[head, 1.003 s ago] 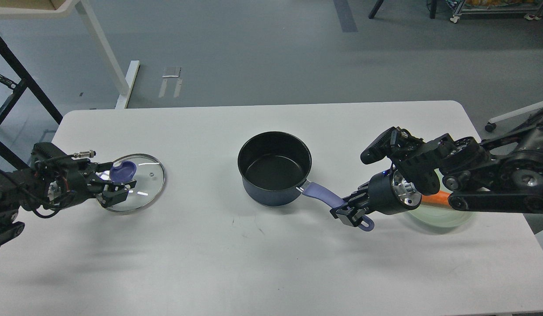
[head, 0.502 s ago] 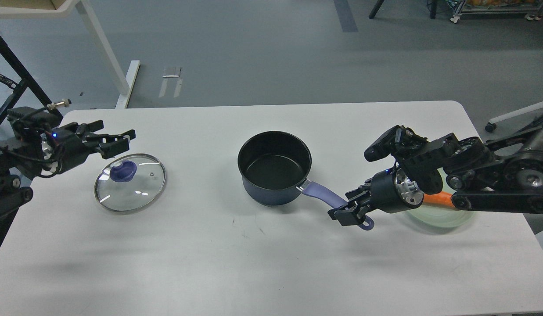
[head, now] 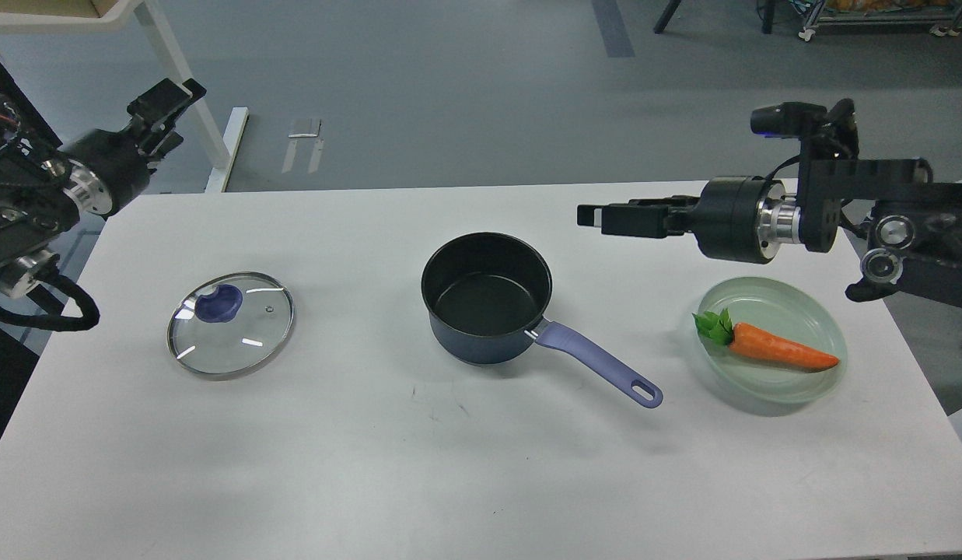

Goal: Open pot lid

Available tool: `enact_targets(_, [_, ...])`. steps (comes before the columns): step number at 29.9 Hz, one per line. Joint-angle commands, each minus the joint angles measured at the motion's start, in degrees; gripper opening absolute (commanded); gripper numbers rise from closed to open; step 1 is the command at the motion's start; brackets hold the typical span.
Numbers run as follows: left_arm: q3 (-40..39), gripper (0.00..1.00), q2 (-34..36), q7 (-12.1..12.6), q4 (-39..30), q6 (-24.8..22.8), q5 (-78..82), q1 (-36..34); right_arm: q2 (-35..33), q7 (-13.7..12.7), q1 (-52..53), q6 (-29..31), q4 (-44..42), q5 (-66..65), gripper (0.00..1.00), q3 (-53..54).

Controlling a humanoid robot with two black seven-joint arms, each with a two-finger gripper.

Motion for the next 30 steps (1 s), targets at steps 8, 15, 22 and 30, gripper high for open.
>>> enact_targets(8, [-10.0,0.99,-10.3,0.0,6.8,-7.2,-18.2,4.6,3.0,0.8,-20.8,-0.1,-5.5,18.6,0.99,24.7])
enact_targets(15, [-18.7,0.99,-13.2,0.0,7.4,-7.9,-20.6,7.6,5.8,0.9,-23.4,-0.2,-11.0,29.4,0.99,26.4])
enact_targets(22, [-20.6,0.99,-15.0,0.0,7.4,-9.1,-22.2,8.3,10.4,1.3,-23.7,-0.2,-19.7,48.3,1.0,31.8])
enact_targets(30, [-20.7,0.99,-16.4,0.0,7.6,-9.5,-28.4,8.3,18.8,7.3,-27.5,0.6,-26.9,52.2,1.0,42.3])
